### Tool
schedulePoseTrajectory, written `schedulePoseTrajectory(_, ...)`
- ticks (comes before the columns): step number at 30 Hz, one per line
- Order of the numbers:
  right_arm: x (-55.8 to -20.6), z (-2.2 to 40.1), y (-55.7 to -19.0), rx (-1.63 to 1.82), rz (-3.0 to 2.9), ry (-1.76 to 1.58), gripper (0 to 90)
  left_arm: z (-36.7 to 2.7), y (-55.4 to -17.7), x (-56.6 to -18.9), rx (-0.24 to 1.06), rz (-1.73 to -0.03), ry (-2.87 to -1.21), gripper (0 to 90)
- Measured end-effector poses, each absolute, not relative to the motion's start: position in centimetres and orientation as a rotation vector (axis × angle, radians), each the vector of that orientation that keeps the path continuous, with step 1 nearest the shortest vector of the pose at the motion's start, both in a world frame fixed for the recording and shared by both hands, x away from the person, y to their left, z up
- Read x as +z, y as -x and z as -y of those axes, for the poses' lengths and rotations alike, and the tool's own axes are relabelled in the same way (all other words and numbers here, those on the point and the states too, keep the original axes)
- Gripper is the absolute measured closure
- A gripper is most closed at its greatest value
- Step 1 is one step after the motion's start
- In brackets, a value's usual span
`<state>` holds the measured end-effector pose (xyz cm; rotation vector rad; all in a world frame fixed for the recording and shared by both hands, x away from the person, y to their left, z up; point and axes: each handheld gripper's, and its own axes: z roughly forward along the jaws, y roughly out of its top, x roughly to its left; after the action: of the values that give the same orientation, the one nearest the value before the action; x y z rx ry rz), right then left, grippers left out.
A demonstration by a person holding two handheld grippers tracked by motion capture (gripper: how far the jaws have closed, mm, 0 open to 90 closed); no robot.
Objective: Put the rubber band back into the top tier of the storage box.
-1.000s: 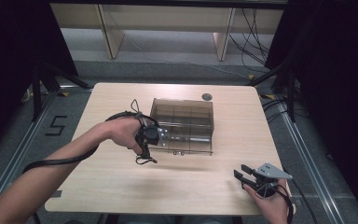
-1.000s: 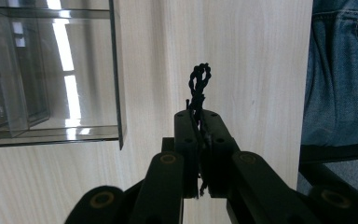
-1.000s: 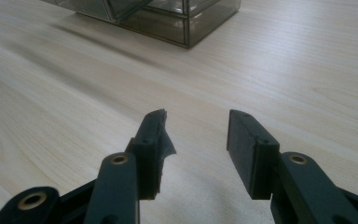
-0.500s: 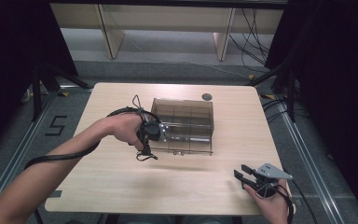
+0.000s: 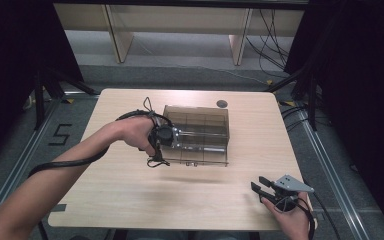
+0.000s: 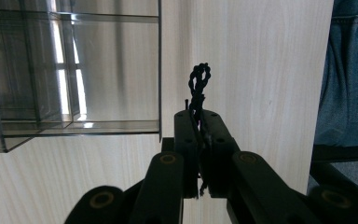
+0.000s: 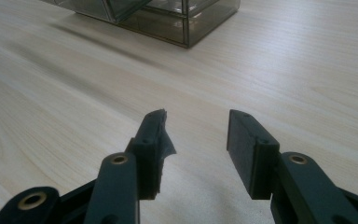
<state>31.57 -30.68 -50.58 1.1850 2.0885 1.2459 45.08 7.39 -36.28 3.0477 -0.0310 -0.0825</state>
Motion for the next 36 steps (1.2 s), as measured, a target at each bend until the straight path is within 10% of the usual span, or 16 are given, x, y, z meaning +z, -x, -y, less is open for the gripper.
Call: schedulePoseTrajectory(36, -50.6, 30.8, -31.6, 1.252, -2.083, -1.18, 57.9, -6.8, -47.9, -36.1, -0.013, -0.041, -3.029, 85.4)
